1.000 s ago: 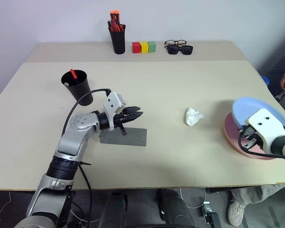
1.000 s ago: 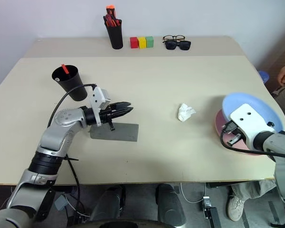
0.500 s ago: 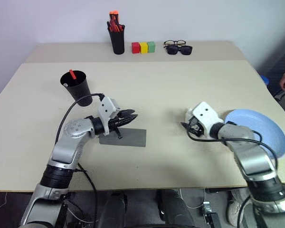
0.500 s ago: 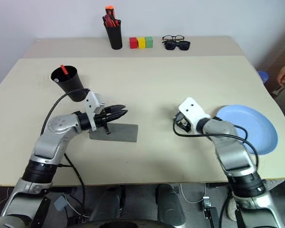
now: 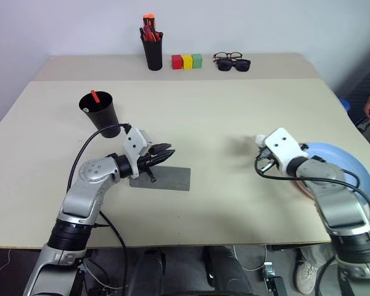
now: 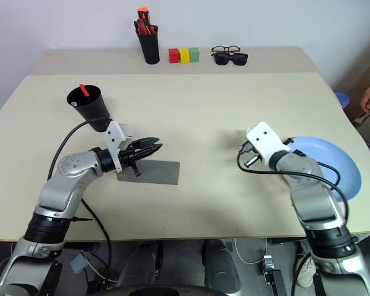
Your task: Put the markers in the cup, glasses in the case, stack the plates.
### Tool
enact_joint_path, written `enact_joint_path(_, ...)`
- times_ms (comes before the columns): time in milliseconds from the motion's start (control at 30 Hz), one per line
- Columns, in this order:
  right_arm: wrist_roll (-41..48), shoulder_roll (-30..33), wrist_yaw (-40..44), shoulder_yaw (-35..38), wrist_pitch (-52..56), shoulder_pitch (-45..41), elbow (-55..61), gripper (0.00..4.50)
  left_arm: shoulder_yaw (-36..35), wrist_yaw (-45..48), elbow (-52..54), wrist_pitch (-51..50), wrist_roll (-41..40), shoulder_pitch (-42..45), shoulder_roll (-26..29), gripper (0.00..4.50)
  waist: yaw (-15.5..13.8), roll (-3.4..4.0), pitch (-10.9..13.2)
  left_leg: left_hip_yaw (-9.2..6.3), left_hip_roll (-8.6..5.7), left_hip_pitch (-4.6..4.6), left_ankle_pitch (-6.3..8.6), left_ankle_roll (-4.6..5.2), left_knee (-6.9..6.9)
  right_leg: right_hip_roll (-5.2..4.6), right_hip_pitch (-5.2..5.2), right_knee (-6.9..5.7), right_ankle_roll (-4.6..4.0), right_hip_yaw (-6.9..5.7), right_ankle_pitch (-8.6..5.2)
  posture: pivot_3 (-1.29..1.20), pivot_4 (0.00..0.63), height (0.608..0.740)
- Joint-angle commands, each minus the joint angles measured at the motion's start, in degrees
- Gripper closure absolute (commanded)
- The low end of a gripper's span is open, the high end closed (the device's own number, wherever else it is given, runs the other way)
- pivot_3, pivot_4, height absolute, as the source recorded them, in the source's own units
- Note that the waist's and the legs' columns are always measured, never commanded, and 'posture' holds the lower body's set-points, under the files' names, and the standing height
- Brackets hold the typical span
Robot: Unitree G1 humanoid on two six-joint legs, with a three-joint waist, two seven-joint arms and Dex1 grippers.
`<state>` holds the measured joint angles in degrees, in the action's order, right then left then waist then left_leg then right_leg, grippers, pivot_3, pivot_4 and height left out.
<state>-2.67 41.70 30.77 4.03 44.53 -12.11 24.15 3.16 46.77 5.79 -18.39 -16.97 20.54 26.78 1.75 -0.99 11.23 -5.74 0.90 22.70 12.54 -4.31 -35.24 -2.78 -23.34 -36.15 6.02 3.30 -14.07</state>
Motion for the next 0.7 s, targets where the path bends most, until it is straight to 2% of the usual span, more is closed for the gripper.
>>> enact_joint_path(33,1.1,4.7,2.1,11.4,5.9,4.0,6.2,4.43,-5.0,-3.3,-2.4,1.7,-1.7,1.4,-1.1,3.69,-0.4,0.0,0.0,0.0,0.0,0.0,0.0,0.0,-0.01,0.0,0.01,0.01,0.0,0.0,0.0,0.0,0.15,0.74)
enact_joint_path(67,1.1,6.0,2.5,13.5,6.6,5.8,5.1,4.43,-6.0,-4.2,-2.8,1.7,-2.1,1.5,-1.7,3.69,-0.6,-0.02,0.0,0.01,0.0,-0.01,0.0,0.0,-0.02,0.0,0.01,0.01,0.0,0.0,0.0,0.0,0.15,0.74)
enact_joint_path(167,-0.4,8.7,2.0,15.9,5.8,10.2,1.8,3.53,-7.0,-4.4,-1.9,2.5,-2.2,0.1,-1.8,3.69,-0.6,-0.05,0.0,0.05,0.0,-0.06,0.01,0.01,-0.01,-0.01,0.06,0.03,-0.04,0.01,-0.02,0.0,0.15,0.74)
enact_joint_path(333,1.4,8.5,2.1,15.5,2.3,8.5,0.2,1.18,-7.6,-4.8,-0.3,3.4,-0.6,-3.2,0.4,3.69,-0.2,-0.01,0.0,0.39,0.04,-0.27,0.03,0.06,0.05,0.01,0.06,0.01,-0.06,0.3,-0.03,0.0,0.15,0.74)
enact_joint_path(500,6.4,3.4,3.0,13.5,-5.9,1.2,-3.3,1.18,-11.7,-7.9,4.1,3.2,-0.9,-9.3,2.1,3.69,0.9,-0.09,0.0,0.59,0.04,-0.3,0.04,0.06,0.0,-0.01,0.06,0.02,0.0,0.52,-0.05,0.0,0.15,0.74)
enact_joint_path(700,14.9,-3.1,7.1,12.6,-10.6,-2.2,-5.3,1.18,-18.7,-13.0,6.9,4.1,1.2,-17.5,5.0,3.69,0.6,-0.07,0.0,0.61,0.07,-0.29,0.11,0.19,0.09,0.04,0.0,0.02,0.0,0.59,-0.06,0.0,0.15,0.74)
